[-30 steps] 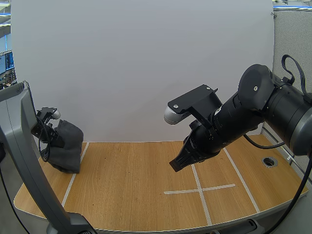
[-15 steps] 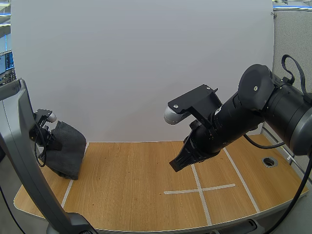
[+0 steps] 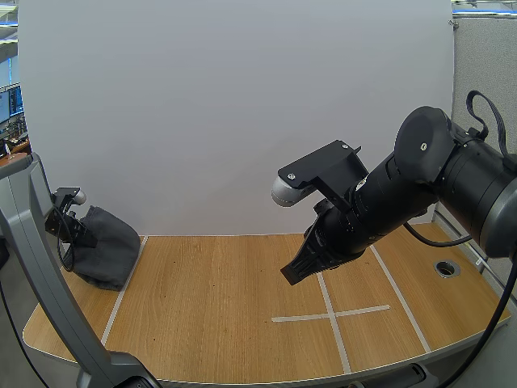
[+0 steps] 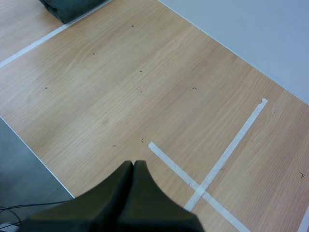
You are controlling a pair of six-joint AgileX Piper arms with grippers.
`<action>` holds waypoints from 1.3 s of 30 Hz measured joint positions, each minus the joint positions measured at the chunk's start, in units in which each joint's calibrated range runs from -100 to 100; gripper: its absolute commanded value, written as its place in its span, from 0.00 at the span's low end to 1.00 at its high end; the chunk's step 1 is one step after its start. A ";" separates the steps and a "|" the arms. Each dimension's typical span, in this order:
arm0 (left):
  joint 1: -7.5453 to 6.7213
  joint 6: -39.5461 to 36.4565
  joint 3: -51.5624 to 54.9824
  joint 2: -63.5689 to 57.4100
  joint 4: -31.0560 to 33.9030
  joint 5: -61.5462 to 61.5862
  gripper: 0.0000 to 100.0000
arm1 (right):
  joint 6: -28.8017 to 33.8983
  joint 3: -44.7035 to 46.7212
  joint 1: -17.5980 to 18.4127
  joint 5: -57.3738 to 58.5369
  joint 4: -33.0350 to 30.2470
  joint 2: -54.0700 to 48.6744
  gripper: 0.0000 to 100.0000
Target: Fold the towel
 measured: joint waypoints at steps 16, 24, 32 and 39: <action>0.00 -1.15 -3.45 6.81 2.48 -0.52 0.00 | 0.00 0.00 0.00 0.00 0.00 0.00 0.00; 0.00 -0.90 -4.28 6.94 4.38 -0.52 0.00 | 0.00 0.00 0.00 0.00 -0.43 0.00 0.00; 0.00 0.25 -4.54 6.94 5.77 -1.72 0.00 | 0.00 0.00 0.00 0.00 -0.43 0.00 0.00; 0.00 0.58 -4.54 6.94 6.55 -3.63 0.00 | 0.00 0.00 0.00 0.00 -0.43 0.00 0.00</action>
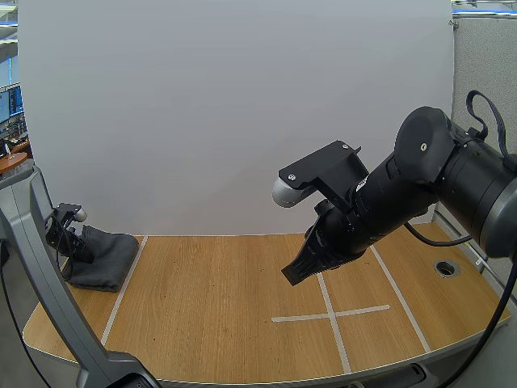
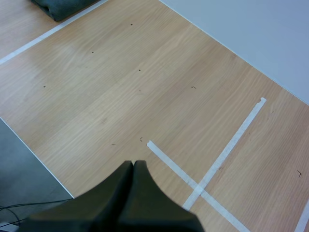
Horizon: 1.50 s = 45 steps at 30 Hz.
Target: Fold the towel
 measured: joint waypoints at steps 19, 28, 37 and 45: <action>0.48 -0.98 -2.32 2.03 -0.65 -0.18 0.00 | 0.00 0.00 0.00 0.00 0.00 0.00 0.00; 0.77 -2.55 -2.32 2.05 -1.32 -0.41 0.00 | 0.00 0.00 0.00 0.00 0.00 0.00 0.00; 0.97 -3.01 -2.32 2.05 -1.54 -0.95 0.00 | 0.00 0.00 0.00 0.00 0.00 0.00 0.00; 1.06 -3.01 -2.32 2.05 -1.84 -0.95 0.02 | 0.00 0.00 0.00 0.00 0.00 0.00 0.00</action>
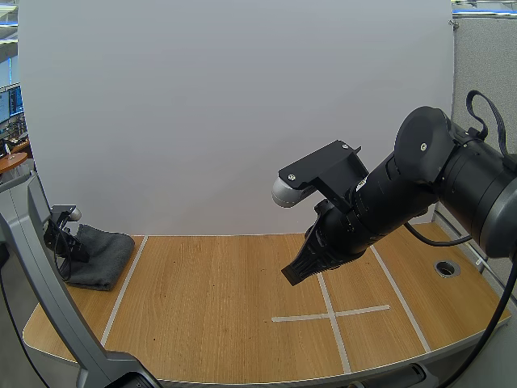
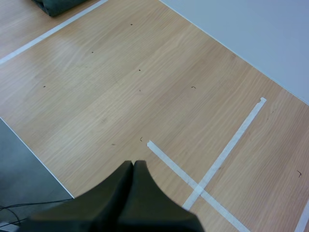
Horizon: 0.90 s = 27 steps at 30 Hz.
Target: Fold the towel
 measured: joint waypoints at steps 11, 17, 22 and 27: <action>0.96 -1.10 -2.02 0.00 -3.46 3.43 1.00 | 0.00 0.00 0.00 0.00 0.00 0.00 0.00; 1.61 -5.36 -9.06 -0.42 -5.33 3.59 1.00 | 0.22 0.00 0.00 0.00 0.00 0.00 0.00; 2.13 -7.27 -11.67 -4.85 -6.62 3.59 1.00 | 1.64 0.00 0.00 0.00 0.00 -0.76 0.00; 2.13 -8.30 -11.93 -14.55 -9.09 3.59 1.00 | 2.45 0.00 0.00 0.00 0.00 -5.66 0.00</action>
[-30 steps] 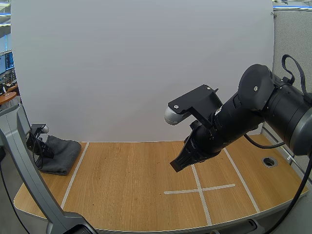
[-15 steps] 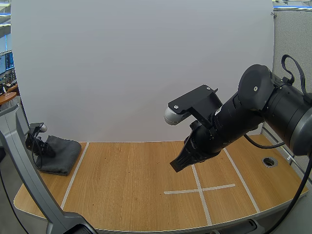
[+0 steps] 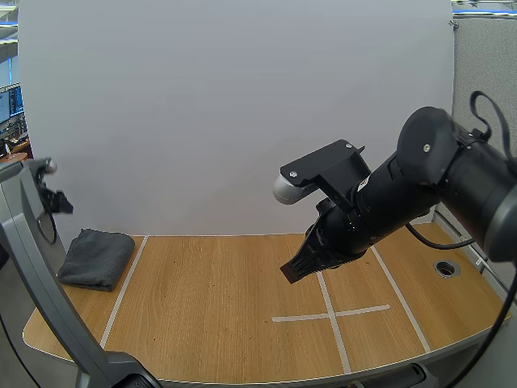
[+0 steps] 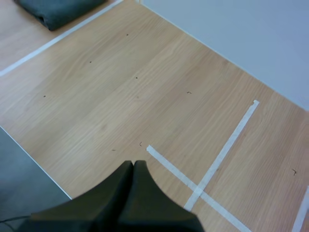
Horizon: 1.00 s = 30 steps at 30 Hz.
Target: Fold the towel
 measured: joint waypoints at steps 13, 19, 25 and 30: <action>0.00 -0.67 8.74 -22.20 -9.87 0.51 1.00 | 15.34 0.00 0.00 -9.26 -15.19 -19.10 0.00; 0.00 -0.34 14.38 -30.28 -10.86 0.74 1.00 | 27.49 0.00 0.00 -19.76 -23.34 -24.71 0.00; 0.00 0.39 19.80 -36.43 -11.11 0.90 1.00 | 38.46 0.00 0.00 -21.59 -33.36 -28.35 0.00; 0.00 0.60 25.21 -41.25 -11.34 0.90 1.00 | 49.61 0.00 0.00 -22.70 -43.14 -31.12 0.00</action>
